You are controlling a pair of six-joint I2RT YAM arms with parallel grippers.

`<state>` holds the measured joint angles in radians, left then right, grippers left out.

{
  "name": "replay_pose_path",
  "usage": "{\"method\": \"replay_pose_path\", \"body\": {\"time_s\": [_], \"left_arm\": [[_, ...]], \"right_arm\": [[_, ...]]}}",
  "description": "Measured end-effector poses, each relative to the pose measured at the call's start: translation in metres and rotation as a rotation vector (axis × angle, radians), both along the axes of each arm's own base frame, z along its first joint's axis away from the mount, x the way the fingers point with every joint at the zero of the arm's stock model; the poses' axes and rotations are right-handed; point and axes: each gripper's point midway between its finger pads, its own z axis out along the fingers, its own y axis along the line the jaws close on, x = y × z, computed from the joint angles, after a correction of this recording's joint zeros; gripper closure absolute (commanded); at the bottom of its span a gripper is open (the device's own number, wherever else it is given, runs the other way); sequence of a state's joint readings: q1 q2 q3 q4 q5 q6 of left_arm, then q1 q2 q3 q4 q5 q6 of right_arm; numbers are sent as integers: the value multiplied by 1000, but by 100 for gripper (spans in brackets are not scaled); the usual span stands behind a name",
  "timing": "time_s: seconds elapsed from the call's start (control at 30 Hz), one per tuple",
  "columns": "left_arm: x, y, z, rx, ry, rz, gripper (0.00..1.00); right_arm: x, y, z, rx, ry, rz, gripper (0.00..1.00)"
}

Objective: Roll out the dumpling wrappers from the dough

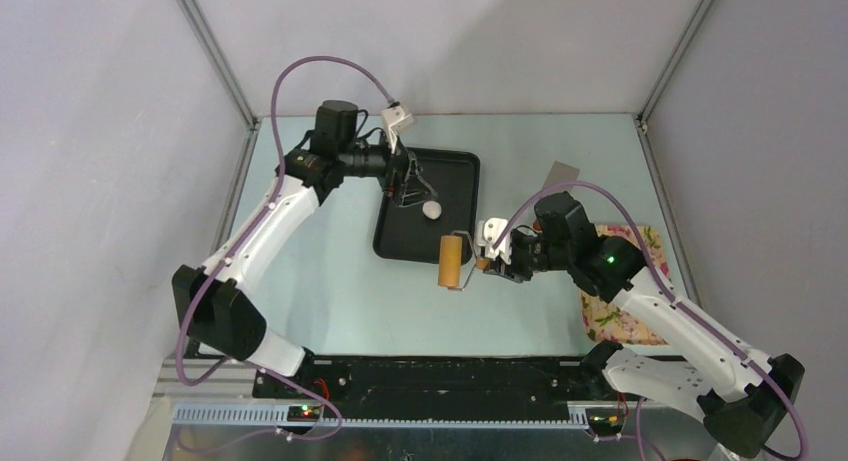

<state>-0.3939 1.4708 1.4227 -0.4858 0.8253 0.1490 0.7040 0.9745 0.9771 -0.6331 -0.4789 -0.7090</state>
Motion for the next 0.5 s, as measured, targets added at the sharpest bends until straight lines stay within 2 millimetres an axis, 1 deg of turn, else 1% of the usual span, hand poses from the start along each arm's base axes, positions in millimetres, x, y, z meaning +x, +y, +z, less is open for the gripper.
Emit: {"method": "replay_pose_path", "body": {"time_s": [0.1,0.2,0.3,0.37,0.4,0.47,0.5], "left_arm": [[-9,-15,-3,-18,43,-75,2],[-19,-25,-14,-4,86,-118,2],[-24,-30,-21,21,103,-120,2],[-18,-27,-24,54,80,-75,2],[-13,-22,-27,77,65,-34,2],[1,-5,-32,128,21,80,2],[9,9,-34,150,-7,158,2]], "right_arm": [[-7,2,-5,-2,2,31,100],[-11,2,-8,-3,-3,46,100],[-7,1,-11,-4,-16,34,100],[3,-2,-14,-2,-19,-15,100],[10,-5,-15,3,-16,-52,100],[26,-9,-14,22,-5,-137,100],[39,-12,-12,41,-4,-194,100]]}}
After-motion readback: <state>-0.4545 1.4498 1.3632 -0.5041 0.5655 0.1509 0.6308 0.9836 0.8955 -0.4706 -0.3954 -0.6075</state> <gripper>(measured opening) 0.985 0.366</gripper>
